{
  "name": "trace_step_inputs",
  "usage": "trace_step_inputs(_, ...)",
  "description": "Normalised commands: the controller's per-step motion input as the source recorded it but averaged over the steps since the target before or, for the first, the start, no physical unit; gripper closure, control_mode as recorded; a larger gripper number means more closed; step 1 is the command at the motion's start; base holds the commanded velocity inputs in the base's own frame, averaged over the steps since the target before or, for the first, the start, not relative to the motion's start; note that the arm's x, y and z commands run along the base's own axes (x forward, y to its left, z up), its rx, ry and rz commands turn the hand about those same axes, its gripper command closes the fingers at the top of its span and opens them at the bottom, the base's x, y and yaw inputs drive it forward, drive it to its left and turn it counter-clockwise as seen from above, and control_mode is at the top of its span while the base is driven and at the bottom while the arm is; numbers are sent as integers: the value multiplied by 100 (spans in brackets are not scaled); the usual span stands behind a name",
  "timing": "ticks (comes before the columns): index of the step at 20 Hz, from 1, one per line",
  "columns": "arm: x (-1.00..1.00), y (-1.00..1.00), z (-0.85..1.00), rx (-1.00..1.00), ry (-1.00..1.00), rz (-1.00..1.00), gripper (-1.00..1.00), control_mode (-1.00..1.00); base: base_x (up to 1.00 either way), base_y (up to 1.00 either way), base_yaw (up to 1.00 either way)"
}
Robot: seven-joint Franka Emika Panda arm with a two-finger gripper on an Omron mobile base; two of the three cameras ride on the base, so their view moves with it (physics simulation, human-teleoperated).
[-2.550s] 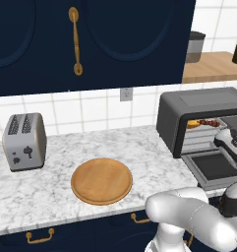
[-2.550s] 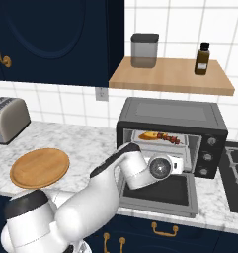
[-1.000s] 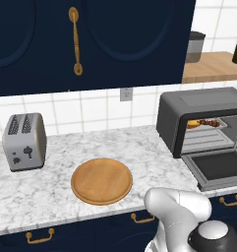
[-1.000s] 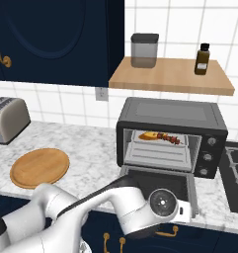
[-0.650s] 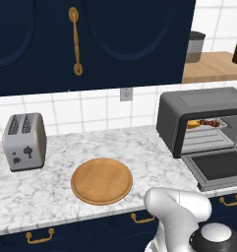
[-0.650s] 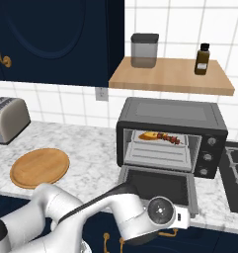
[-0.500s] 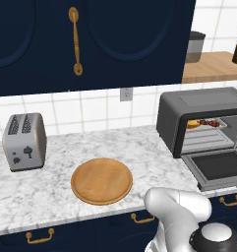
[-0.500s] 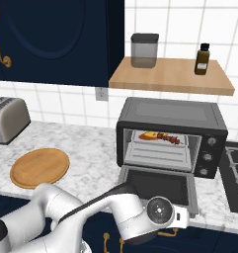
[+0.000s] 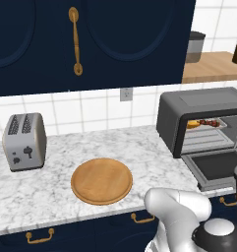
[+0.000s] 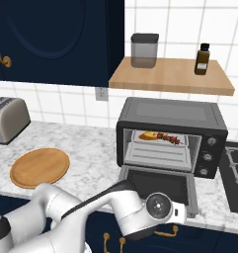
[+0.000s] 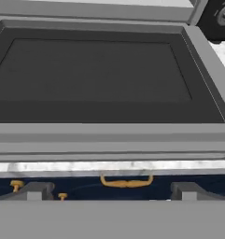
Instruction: Pick up the kebab skewer and baguette bread, and place them inside the toaster oven. Close the toaster oven door and start by setting the timer.
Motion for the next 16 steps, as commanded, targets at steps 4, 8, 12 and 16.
trace_step_inputs(4, 1, 0, -26, 2, 0, 2, -100, -100, 0, 0, 0)
trace_step_inputs(8, 4, 0, -35, 1, -2, 1, -100, -100, 0, 0, 0)
trace_step_inputs(12, 1, -6, -26, 0, -13, 0, -100, -100, 0, 0, 0)
trace_step_inputs(16, 0, -6, 0, 5, -17, 0, -100, -100, 0, 0, 0)
